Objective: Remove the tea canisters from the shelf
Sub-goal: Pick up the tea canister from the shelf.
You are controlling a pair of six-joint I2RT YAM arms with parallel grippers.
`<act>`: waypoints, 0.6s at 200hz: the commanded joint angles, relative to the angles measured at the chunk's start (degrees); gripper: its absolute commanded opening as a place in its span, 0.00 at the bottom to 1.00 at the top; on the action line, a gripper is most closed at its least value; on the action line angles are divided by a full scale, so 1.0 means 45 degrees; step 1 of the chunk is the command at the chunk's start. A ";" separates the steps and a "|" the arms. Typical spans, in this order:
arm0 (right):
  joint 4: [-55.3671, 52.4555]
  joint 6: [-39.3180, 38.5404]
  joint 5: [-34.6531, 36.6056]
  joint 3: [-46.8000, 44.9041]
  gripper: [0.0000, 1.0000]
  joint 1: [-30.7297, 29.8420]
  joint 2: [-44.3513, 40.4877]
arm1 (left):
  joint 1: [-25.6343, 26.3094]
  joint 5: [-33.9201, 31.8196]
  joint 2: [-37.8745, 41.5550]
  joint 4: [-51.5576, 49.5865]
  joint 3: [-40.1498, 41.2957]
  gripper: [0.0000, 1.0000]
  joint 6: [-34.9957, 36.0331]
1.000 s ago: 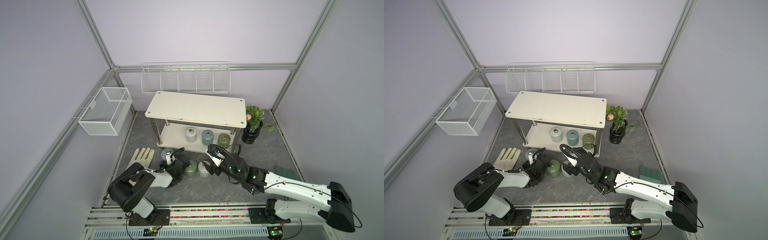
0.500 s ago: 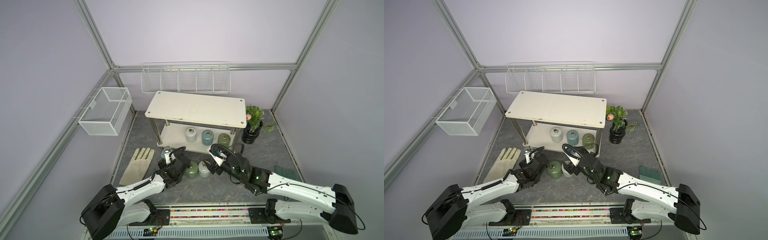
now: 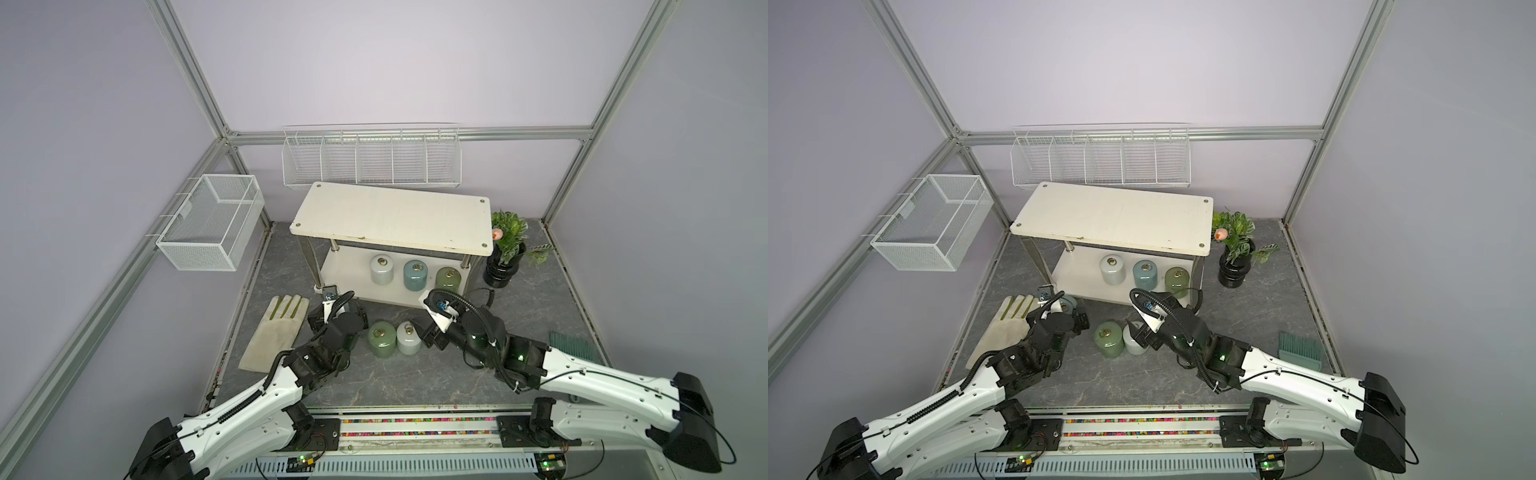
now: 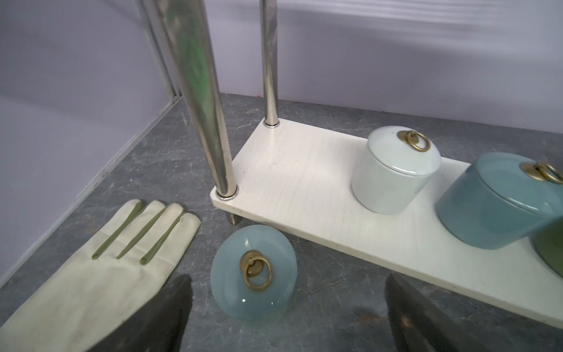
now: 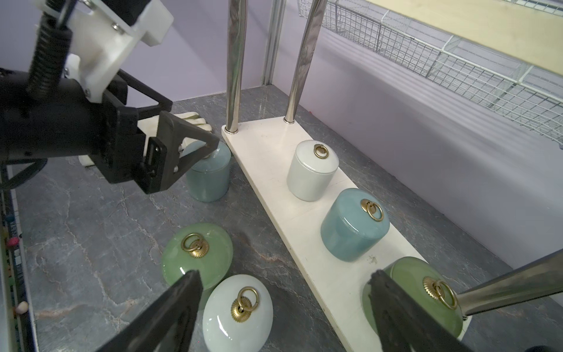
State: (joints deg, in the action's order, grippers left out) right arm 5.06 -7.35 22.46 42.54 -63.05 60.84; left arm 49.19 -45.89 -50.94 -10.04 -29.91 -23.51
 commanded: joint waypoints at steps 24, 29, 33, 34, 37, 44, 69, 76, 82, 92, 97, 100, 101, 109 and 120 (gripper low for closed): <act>0.0384 -0.0136 0.0535 -0.0352 0.89 -0.0014 -0.0361 | -0.0069 0.3332 -0.1130 0.0595 -0.1249 1.00 0.3258; 0.0345 -0.0091 0.0649 -0.0371 0.89 -0.0022 -0.0421 | -0.0071 0.3751 -0.1150 0.1205 -0.1034 1.00 0.3616; 0.0303 -0.0042 0.0732 -0.0389 0.89 -0.0021 -0.0470 | -0.0090 0.4065 -0.1122 0.1673 -0.0813 1.00 0.3864; 0.0292 -0.0034 0.0751 -0.0391 0.89 -0.0027 -0.0491 | -0.0090 0.4153 -0.1112 0.1865 -0.0745 1.00 0.3928; 0.0242 -0.0002 0.0793 -0.0392 0.89 -0.0030 -0.0524 | -0.0111 0.4410 -0.1094 0.2335 -0.0593 1.00 0.4095; 0.0119 0.0057 0.0829 -0.0411 0.89 -0.0021 -0.0614 | -0.0292 0.4916 -0.1074 0.3334 -0.0153 1.00 0.4343; -0.0543 0.0317 0.0992 -0.0536 0.89 -0.0033 -0.0669 | -0.1847 0.7241 -0.1215 0.5605 0.0819 1.00 0.4190; -0.0555 0.0374 0.1104 -0.0677 0.89 -0.0042 -0.0668 | -0.2061 0.7465 -0.1374 0.5949 0.0921 1.00 0.4291; -0.0503 0.0449 0.1123 -0.0854 0.89 -0.0033 -0.0686 | -0.2133 0.7635 -0.1533 0.6079 0.0896 1.00 0.4444; -0.0317 0.0512 0.1042 -0.1176 0.89 -0.0043 -0.0735 | -0.2209 0.7884 -0.1882 0.6275 0.0796 1.00 0.4716; -0.0211 0.0590 0.0999 -0.1330 0.89 -0.0033 -0.0763 | -0.2242 0.8041 -0.2095 0.6372 0.0742 1.00 0.4786; -0.0131 0.0605 0.0934 -0.1410 0.89 -0.0033 -0.0765 | -0.2286 0.8204 -0.2210 0.6446 0.0711 1.00 0.4810; -0.0120 0.0602 0.0931 -0.1438 0.89 -0.0023 -0.0766 | -0.2312 0.8263 -0.2252 0.6487 0.0710 1.00 0.4812; 0.0013 0.0689 0.0855 -0.1622 0.89 -0.0015 -0.0766 | -0.2518 0.8787 -0.2587 0.6910 0.0727 1.00 0.4828; 0.0064 0.0771 0.0812 -0.1724 0.89 0.0005 -0.0691 | -0.2843 0.9513 -0.3033 0.7493 0.0767 1.00 0.4733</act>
State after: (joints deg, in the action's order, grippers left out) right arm 4.23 -5.80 26.06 36.88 -63.05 58.06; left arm 38.72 -12.58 -61.30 15.20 -26.33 -4.54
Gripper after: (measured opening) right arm 0.889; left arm 0.997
